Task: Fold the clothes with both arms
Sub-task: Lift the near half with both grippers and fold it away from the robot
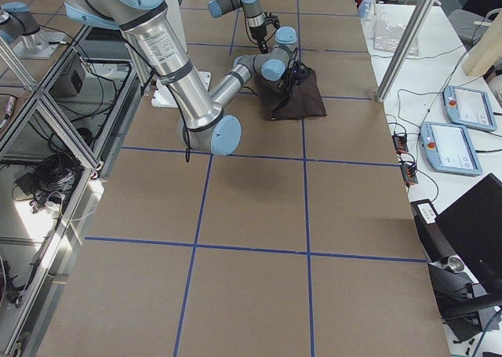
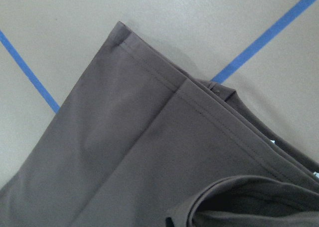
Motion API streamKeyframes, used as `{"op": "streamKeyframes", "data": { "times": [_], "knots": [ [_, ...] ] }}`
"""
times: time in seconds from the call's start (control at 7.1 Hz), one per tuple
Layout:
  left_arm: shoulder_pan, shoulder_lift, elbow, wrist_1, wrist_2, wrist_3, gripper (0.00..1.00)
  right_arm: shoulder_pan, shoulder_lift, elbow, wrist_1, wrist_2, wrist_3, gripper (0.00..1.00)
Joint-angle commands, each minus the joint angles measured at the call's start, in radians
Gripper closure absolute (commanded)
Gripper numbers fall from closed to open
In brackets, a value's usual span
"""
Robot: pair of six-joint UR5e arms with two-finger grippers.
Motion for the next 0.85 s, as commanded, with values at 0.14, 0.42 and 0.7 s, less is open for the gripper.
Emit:
{"op": "streamKeyframes", "data": {
  "times": [0.14,0.42,0.7],
  "knots": [
    [-0.097,-0.057,0.072,-0.020,-0.011,0.008,1.00,0.037,0.054,-0.059,0.006,0.031,0.000,1.00],
    [-0.104,-0.066,0.152,-0.108,-0.011,0.000,1.00,0.049,0.087,-0.119,0.008,0.037,-0.002,1.00],
    [-0.162,-0.113,0.318,-0.215,-0.010,-0.052,1.00,0.086,0.196,-0.323,0.008,0.052,-0.020,1.00]
  ]
}}
